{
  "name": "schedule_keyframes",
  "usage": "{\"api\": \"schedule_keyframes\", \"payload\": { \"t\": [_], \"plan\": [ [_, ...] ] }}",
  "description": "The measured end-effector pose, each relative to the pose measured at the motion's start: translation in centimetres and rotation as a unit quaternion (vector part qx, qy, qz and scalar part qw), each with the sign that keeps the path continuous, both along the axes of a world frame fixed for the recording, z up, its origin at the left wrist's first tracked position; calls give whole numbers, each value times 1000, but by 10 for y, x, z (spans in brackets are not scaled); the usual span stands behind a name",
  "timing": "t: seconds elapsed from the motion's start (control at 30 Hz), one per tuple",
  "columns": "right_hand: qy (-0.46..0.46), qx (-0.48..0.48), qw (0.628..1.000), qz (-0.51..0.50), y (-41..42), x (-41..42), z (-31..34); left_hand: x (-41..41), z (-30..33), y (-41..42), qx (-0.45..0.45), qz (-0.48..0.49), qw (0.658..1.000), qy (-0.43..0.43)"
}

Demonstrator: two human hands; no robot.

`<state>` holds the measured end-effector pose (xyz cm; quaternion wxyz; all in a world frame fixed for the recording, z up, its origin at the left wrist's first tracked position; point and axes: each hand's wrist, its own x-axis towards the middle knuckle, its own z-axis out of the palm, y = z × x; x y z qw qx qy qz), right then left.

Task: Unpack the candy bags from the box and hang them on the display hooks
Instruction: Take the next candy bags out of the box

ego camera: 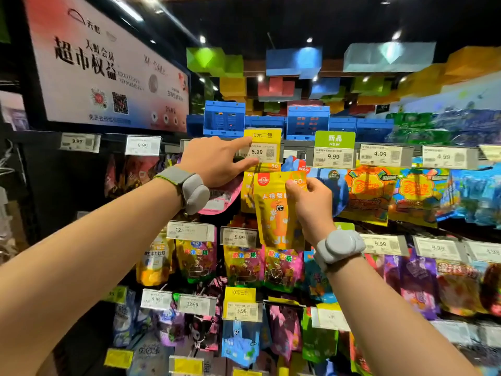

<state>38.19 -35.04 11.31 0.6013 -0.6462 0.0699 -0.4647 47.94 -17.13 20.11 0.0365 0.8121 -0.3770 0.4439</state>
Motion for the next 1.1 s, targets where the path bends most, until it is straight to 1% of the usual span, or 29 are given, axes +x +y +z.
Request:
{"api": "schedule_keyframes", "payload": {
  "t": [0.13,0.3,0.43,0.6,0.77,0.93,1.1],
  "plan": [
    [3,3,1000,4,1,8,0,5,1,-5,17,31,999,-11],
    [2,7,1000,14,1,19,-1,8,7,-7,9,23,1000,-11],
    [1,1,1000,25,0,28,1,9,16,-5,2,-19,999,43],
    [0,-17,1000,26,3,42,9,10,25,-1,20,-45,993,105],
    [15,15,999,33,7,59,20,10,26,-1,25,-64,990,125],
    [32,12,999,4,9,66,28,10,25,-1,25,-67,989,129],
    [18,12,1000,0,7,69,26,12,23,-2,14,-80,986,146]
  ]
}}
